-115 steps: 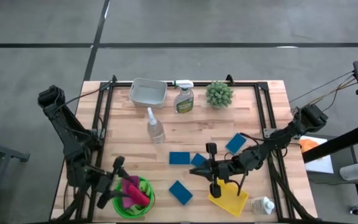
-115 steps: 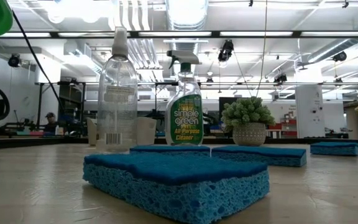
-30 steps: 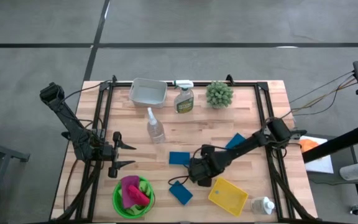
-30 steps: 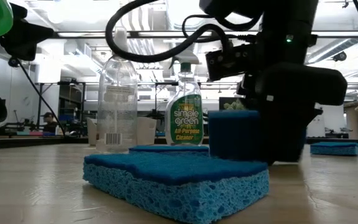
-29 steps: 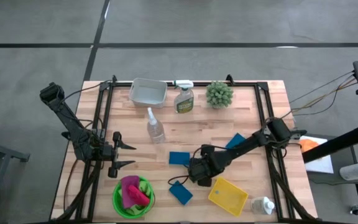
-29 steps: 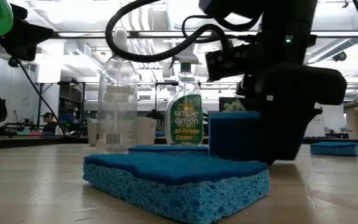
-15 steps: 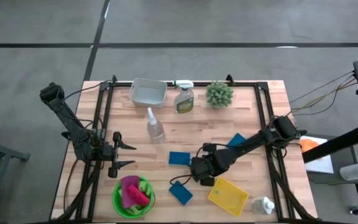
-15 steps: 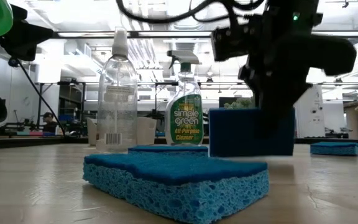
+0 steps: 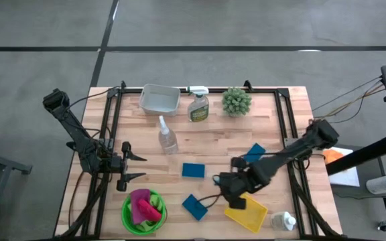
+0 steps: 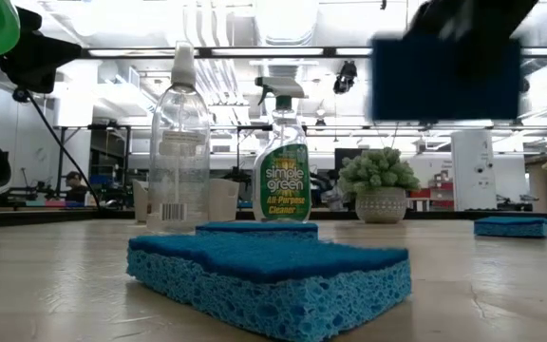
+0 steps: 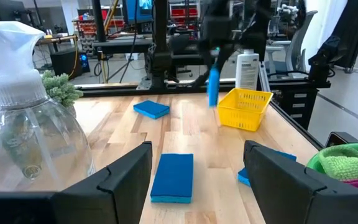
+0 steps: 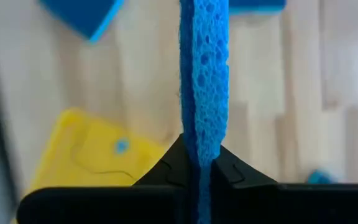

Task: Pick & Place Kitchen Items
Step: Put the blue sponge into the yellow bin

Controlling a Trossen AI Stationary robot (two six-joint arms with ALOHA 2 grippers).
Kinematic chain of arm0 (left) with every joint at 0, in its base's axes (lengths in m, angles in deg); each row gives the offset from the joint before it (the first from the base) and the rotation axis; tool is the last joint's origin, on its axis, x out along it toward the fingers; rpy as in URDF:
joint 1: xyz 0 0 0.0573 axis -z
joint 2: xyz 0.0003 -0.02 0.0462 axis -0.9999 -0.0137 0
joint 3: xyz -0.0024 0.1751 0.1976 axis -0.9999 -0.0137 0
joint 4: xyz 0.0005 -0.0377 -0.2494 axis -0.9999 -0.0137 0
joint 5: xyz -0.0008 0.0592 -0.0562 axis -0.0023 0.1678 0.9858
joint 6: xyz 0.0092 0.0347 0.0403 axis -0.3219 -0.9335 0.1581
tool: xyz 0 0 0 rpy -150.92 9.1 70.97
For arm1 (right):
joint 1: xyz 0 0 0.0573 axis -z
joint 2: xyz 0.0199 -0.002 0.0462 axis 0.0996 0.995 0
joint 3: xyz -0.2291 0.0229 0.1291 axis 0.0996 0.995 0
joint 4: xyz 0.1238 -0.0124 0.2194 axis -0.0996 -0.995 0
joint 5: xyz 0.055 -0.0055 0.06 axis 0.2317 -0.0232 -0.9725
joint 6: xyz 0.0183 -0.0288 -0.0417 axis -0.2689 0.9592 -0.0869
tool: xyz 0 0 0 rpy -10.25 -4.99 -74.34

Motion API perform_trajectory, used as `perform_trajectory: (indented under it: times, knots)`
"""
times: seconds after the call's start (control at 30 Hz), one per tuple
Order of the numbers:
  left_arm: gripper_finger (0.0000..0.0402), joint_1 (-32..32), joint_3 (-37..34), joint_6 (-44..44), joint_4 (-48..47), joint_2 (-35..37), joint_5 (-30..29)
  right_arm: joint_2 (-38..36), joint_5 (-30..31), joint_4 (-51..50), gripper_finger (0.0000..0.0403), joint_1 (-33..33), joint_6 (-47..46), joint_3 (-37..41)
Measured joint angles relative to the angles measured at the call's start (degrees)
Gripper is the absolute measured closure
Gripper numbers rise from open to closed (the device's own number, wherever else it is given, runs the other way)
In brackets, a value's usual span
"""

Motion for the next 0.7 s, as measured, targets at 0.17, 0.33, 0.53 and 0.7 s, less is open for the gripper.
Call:
perform_trajectory:
  times: [0.17, 0.33, 0.53, 0.7]
  knots:
    - [0.0148, -0.02, 0.00, -0.01, 0.00, -0.01, 0.00, -3.42, -5.32, -1.91, 0.0384, -5.70, -9.29, -1.39]
    - [0.0148, -0.02, 0.00, 0.01, 0.02, 0.00, 0.01, -3.82, -8.44, -4.71, 0.0384, -10.73, -21.11, -0.99]
    - [0.0148, -0.04, 0.00, 0.01, 0.04, -0.01, 0.02, -0.98, -9.55, -4.00, 0.0384, -13.80, -28.30, -0.97]
    - [0.0148, -0.04, 0.00, 0.01, 0.04, 0.01, 0.02, 2.92, -9.37, -4.04, 0.0385, -13.54, -28.64, -0.95]
